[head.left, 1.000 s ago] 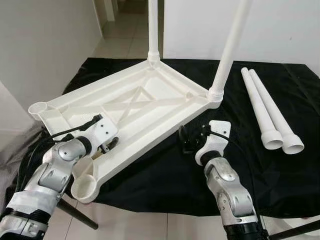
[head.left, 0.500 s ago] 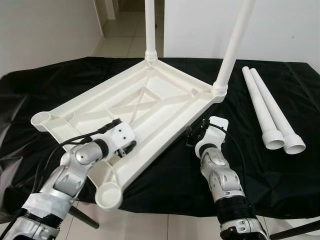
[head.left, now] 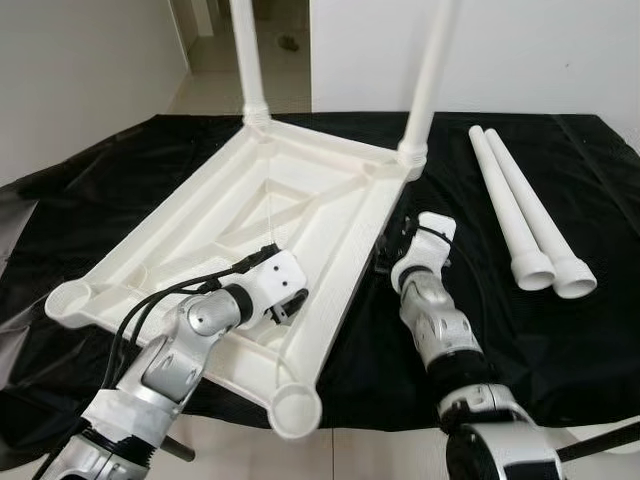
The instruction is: Building children table
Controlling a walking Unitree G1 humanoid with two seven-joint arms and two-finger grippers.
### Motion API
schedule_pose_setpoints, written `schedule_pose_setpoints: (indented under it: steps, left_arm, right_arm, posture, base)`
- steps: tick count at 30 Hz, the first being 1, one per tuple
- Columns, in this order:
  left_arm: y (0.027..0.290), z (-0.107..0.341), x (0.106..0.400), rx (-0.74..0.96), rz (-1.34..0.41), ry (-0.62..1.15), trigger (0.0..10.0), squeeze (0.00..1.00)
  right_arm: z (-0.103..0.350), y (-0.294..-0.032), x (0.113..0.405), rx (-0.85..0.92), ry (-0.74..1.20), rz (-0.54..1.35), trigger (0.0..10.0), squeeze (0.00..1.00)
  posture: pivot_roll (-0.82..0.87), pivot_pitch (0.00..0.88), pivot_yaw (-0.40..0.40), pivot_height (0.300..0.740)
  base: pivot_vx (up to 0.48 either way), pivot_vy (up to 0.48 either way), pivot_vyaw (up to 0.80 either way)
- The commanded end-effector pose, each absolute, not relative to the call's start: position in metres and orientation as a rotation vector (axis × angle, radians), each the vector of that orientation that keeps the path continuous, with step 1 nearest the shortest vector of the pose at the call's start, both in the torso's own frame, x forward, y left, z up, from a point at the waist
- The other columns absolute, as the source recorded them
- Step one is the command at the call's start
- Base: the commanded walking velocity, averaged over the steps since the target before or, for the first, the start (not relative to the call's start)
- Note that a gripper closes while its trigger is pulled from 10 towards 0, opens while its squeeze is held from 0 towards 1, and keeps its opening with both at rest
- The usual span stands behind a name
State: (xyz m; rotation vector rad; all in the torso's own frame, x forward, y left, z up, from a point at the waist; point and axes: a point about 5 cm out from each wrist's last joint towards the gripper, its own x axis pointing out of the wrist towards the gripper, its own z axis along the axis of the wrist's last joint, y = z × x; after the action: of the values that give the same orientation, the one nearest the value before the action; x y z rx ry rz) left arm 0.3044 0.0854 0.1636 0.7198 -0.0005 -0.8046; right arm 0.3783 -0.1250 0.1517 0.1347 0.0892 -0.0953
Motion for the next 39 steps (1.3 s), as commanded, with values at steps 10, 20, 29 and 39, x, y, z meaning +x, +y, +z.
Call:
schedule_pose_setpoints:
  steps: [10,20,29,39]
  left_arm:
    - [0.046,0.161,0.291,0.665,-0.948,-0.013,10.0,0.0]
    - [0.062,0.178,0.306,0.611,-0.809,-0.074,10.0,0.0]
    - [0.101,0.19,0.319,0.65,-0.725,-0.081,10.0,0.0]
    - [0.129,0.195,0.31,0.624,-0.822,-0.033,10.0,0.0]
  right_arm:
    - [0.148,-0.123,0.384,0.079,0.074,-0.133,10.0,0.0]
    - [0.179,-0.127,0.354,0.195,-0.266,-0.101,10.0,0.0]
    - [0.179,-0.128,0.328,0.174,-0.321,-0.056,10.0,0.0]
    - [0.165,-0.144,0.308,0.159,-0.284,-0.085,10.0,0.0]
  posture:
    - [0.02,0.161,0.068,0.74]
    - [0.02,0.164,0.067,0.74]
    - [0.02,0.158,0.066,0.74]
    - [0.02,0.141,0.073,0.74]
  base:
    - [0.0,0.0,0.0]
    - [0.0,0.0,0.0]
    - [0.0,0.0,0.0]
    - [0.0,0.0,0.0]
